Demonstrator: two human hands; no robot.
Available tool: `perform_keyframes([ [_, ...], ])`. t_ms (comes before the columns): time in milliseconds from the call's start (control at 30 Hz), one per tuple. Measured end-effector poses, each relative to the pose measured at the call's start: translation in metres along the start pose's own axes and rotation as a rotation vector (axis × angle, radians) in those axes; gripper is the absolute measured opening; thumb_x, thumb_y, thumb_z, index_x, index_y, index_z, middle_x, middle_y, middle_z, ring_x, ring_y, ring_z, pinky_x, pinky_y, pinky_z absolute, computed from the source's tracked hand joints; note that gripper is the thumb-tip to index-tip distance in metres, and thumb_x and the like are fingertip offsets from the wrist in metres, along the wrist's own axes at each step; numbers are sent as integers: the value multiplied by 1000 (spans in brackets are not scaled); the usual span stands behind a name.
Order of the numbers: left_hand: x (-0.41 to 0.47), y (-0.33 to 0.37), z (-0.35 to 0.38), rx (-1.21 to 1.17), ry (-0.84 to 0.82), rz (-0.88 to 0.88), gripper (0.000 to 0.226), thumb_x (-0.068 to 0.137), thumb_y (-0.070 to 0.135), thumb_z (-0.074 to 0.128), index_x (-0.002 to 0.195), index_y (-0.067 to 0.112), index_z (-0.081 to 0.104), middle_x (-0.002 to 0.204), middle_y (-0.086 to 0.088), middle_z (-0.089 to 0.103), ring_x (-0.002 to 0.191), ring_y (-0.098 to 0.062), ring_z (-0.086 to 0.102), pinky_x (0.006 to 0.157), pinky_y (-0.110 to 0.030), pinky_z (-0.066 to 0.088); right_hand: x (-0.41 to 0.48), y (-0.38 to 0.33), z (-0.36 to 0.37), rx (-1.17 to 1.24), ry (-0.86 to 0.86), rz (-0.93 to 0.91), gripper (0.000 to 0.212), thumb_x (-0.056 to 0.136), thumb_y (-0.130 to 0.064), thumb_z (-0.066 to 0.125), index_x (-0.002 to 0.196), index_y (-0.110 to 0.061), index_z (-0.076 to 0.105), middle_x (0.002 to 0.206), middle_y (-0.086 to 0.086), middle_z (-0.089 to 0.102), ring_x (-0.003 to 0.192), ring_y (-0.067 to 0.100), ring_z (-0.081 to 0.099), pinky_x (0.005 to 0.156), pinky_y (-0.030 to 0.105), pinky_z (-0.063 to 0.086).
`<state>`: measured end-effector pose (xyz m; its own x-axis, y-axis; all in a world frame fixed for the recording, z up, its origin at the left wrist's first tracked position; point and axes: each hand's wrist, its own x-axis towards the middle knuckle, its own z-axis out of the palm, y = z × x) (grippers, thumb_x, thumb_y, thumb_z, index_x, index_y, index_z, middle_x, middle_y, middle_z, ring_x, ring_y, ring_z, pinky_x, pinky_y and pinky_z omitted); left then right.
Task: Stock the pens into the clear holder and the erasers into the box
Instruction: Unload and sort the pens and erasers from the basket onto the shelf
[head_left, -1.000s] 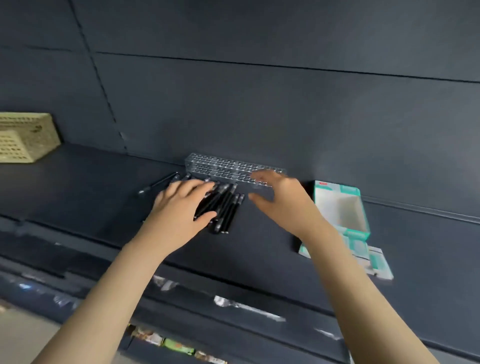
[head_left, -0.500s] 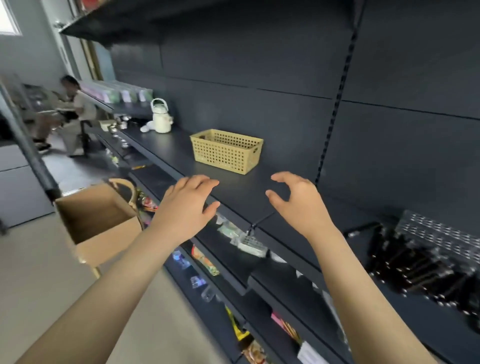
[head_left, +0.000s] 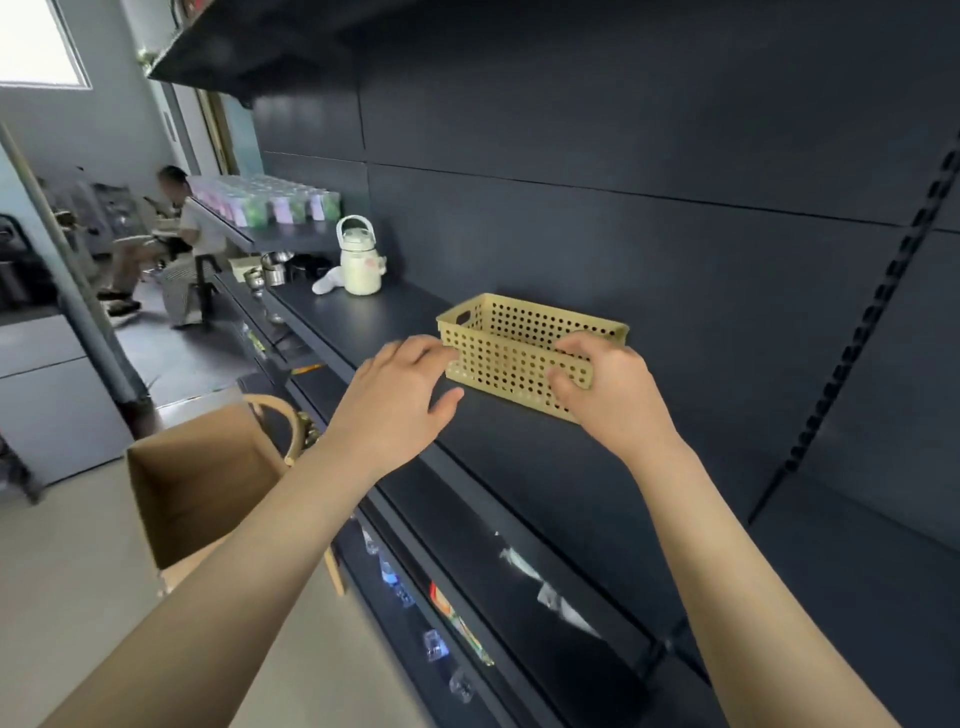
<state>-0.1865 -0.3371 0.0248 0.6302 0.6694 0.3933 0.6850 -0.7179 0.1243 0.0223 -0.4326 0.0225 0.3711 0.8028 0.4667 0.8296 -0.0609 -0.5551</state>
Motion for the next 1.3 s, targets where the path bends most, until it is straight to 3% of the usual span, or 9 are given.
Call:
perform_keyframes([
  [67,36,-15,13,-9,-11,5,48,98,38,48,145,26,42,148,5,40,134,-21,35,111,-39,31,37,10,14,2,-24,19,37,94,-35,61,129,-21,59,129,-7,62,113,18,60,99,40,48],
  [433,180,-74,86,-96,-62,31,47,98,39,48,143,27,44,147,6,41,135,-20,35,112,-42,30,175,63,78,-149,-126,59,32,94,-34,61,123,-20,62,127,-3,63,123,18,54,104,40,44],
  [833,312,-95,155,-156,-132,245,46,100,39,44,143,24,44,149,2,40,134,-23,38,110,-43,33,223,106,122,-348,-476,246,39,97,-37,56,132,-22,53,135,-4,59,119,14,57,101,30,45],
  [933,328,-95,168,-158,-181,278,51,100,42,43,148,25,36,157,1,29,142,-25,28,114,-46,26,216,106,128,-378,-513,256,50,95,-47,56,139,-26,46,137,-5,57,118,15,57,104,35,46],
  [1067,330,-99,185,-5,-323,333,67,98,58,30,155,31,8,164,1,2,151,-24,2,120,-48,11,210,110,130,-387,-495,295,60,89,-59,56,139,-29,43,137,-3,57,119,18,57,102,40,47],
  [1167,319,-102,186,89,-245,369,71,97,62,25,155,29,2,164,-2,6,150,-26,5,120,-48,12,203,108,134,-366,-479,332,68,88,-64,53,144,-28,37,139,1,54,124,21,54,104,42,45],
  [1300,305,-102,178,37,-67,306,69,96,60,29,155,28,16,154,-5,28,136,-32,29,111,-48,26,188,99,140,-352,-497,345,78,89,-68,48,152,-34,18,156,-2,32,141,24,32,114,48,32],
])
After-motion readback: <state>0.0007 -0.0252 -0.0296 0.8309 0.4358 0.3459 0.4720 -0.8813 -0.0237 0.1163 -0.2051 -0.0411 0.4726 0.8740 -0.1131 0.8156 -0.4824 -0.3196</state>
